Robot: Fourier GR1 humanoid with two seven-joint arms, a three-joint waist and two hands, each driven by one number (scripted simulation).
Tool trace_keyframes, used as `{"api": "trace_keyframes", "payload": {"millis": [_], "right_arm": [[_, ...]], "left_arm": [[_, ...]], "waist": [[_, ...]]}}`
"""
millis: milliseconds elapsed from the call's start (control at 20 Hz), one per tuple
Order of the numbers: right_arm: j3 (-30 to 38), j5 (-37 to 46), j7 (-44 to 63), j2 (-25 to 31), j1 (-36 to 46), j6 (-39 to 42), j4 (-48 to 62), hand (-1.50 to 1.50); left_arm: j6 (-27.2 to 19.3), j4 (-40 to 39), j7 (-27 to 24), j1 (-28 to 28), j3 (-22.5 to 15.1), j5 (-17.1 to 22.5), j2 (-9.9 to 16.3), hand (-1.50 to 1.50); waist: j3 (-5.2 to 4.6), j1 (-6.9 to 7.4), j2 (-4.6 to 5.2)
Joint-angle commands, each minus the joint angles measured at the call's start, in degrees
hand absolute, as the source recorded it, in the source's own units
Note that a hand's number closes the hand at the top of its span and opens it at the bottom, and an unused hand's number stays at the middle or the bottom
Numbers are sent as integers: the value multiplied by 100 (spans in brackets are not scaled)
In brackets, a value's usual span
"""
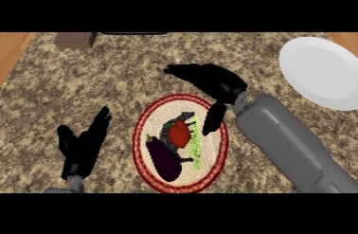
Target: Pick the bell pepper from the placemat and place it in the plate
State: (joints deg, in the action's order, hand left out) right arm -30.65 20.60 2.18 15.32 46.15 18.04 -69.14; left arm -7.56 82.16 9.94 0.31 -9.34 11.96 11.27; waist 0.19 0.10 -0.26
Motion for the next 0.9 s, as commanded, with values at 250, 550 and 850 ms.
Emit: {"api": "trace_keyframes", "payload": {"millis": [250,550,850], "right_arm": [[-201,756,765,-635,-575,282,-348,-150],[-221,1189,779,-1092,-794,408,-249,-150],[7,1807,532,-943,-989,369,-269,-150]], "left_arm": [[179,-245,-66,47,31,-120,-155,0],[-93,-112,423,-390,83,-278,-359,0],[197,8,341,-71,202,-257,-260,0]], "waist": [[-20,3,24],[-19,8,30],[-19,8,27]]}}
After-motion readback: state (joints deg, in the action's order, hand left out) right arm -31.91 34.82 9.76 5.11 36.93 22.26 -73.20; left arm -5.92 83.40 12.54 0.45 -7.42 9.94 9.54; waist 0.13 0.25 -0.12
